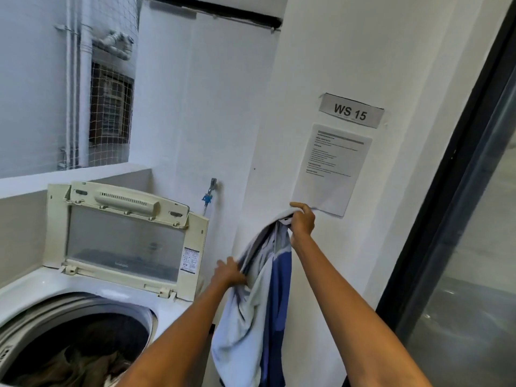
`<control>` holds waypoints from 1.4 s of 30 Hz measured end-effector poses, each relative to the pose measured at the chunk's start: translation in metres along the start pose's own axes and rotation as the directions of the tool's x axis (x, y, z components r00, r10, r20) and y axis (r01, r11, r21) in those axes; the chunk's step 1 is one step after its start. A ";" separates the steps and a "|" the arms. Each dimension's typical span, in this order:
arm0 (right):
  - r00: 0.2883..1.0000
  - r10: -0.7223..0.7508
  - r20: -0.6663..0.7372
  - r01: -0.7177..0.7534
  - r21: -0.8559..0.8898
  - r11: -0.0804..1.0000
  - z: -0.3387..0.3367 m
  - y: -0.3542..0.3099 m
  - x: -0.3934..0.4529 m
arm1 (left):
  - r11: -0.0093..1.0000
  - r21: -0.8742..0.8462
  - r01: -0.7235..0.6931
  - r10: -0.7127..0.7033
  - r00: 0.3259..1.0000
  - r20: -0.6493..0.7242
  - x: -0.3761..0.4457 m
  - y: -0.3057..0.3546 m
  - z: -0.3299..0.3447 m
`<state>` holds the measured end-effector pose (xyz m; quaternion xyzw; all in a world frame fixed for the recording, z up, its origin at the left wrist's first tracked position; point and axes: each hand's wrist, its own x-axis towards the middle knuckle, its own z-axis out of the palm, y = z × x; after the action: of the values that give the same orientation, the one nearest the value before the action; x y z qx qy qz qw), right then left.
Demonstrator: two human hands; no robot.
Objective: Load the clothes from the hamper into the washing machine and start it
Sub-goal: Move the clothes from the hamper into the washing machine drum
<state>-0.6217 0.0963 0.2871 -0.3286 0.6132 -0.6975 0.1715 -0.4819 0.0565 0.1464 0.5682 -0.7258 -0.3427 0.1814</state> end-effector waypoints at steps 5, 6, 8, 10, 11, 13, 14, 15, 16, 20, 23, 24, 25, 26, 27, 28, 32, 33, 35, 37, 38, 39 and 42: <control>0.977 -0.168 0.133 0.213 -0.544 0.812 -0.034 0.012 0.006 | 0.900 -0.425 0.099 -0.135 0.989 -0.056 0.008 -0.002 -0.022; 0.966 -0.173 0.192 0.259 -0.681 0.685 -0.044 0.018 0.007 | 0.836 -0.536 0.121 -0.178 0.982 -0.055 0.012 0.003 -0.031; 0.963 -0.135 0.232 0.268 -0.809 0.523 -0.061 0.034 0.011 | 0.774 -0.620 0.127 -0.186 0.982 -0.031 0.019 0.016 -0.051; 0.983 -0.028 0.184 0.174 -0.857 0.484 -0.071 0.045 0.012 | 0.761 -0.645 0.064 -0.125 0.991 -0.050 0.023 0.034 -0.066; 0.986 0.048 0.163 0.120 -0.869 0.479 -0.074 0.049 0.011 | 0.765 -0.642 0.046 -0.090 0.995 -0.036 0.025 0.040 -0.071; 0.980 0.143 0.136 0.039 -0.845 0.533 -0.075 0.053 0.011 | 0.858 -0.514 -0.012 0.049 0.997 0.058 0.022 0.050 -0.080; 0.986 0.130 0.102 0.003 -0.799 0.601 -0.075 0.056 0.011 | 0.919 -0.393 -0.043 0.121 0.977 0.176 0.017 0.054 -0.084; 0.993 0.110 0.046 -0.043 -0.723 0.689 -0.075 0.057 0.013 | 0.958 -0.277 -0.076 0.166 0.934 0.317 0.014 0.056 -0.091; 0.995 0.093 -0.022 -0.087 -0.629 0.773 -0.075 0.056 0.016 | 0.984 -0.138 -0.112 0.162 0.884 0.438 0.009 0.058 -0.098; 0.986 0.144 -0.082 -0.164 -0.357 0.920 -0.072 0.049 0.026 | 0.748 0.596 -0.291 0.007 0.902 0.431 0.002 0.056 -0.116; 0.988 0.138 0.068 -0.111 -0.310 0.944 -0.061 0.046 0.024 | 0.698 0.666 -0.264 0.174 0.964 0.199 0.004 0.049 -0.112; 0.982 0.139 0.132 -0.092 -0.311 0.946 -0.058 0.044 0.022 | 0.747 0.609 -0.269 0.238 0.962 0.133 0.003 0.047 -0.109; 0.969 0.138 0.206 -0.069 -0.311 0.948 -0.055 0.041 0.019 | 0.796 0.529 -0.293 0.294 0.952 0.086 0.003 0.045 -0.106; 0.947 0.138 0.289 -0.044 -0.310 0.950 -0.052 0.037 0.014 | 0.839 0.431 -0.332 0.339 0.939 0.061 0.002 0.045 -0.103; 0.921 0.132 0.366 -0.014 -0.309 0.951 -0.049 0.031 0.010 | 0.865 0.317 -0.389 0.394 0.918 0.050 0.001 0.044 -0.100; 0.893 0.119 0.435 0.023 -0.307 0.951 -0.045 0.024 0.006 | 0.875 0.180 -0.449 0.451 0.892 0.032 -0.003 0.046 -0.097; 0.786 -0.023 0.617 0.150 -0.155 0.977 -0.023 -0.007 -0.010 | 0.758 -0.367 -0.539 0.537 0.835 -0.118 -0.021 0.065 -0.087; 0.777 -0.046 0.627 0.155 -0.119 0.981 -0.020 -0.012 -0.012 | 0.725 -0.425 -0.542 0.533 0.832 -0.154 -0.023 0.071 -0.085; 0.760 -0.056 0.647 0.136 -0.074 0.988 -0.018 -0.016 -0.013 | 0.690 -0.487 -0.537 0.505 0.838 -0.209 -0.026 0.081 -0.083; 0.743 -0.054 0.667 0.099 -0.030 0.995 -0.021 -0.011 -0.014 | 0.681 -0.515 -0.521 0.433 0.853 -0.290 -0.026 0.088 -0.080; 0.751 -0.065 0.657 0.082 0.005 0.997 -0.023 -0.005 -0.016 | 0.680 -0.515 -0.522 0.387 0.852 -0.352 -0.024 0.092 -0.079; 0.767 -0.082 0.636 0.077 0.036 0.996 -0.026 0.003 -0.021 | 0.682 -0.514 -0.521 0.337 0.847 -0.411 -0.021 0.094 -0.079; 0.766 -0.013 0.643 0.159 -0.170 0.972 -0.031 0.047 -0.037 | 0.607 -0.620 -0.498 0.152 0.838 -0.524 -0.025 0.103 -0.088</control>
<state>-0.6234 0.1343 0.2319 -0.5901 0.5743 -0.4815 0.3003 -0.4897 0.0675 0.2834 0.3594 -0.5610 -0.4342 0.6063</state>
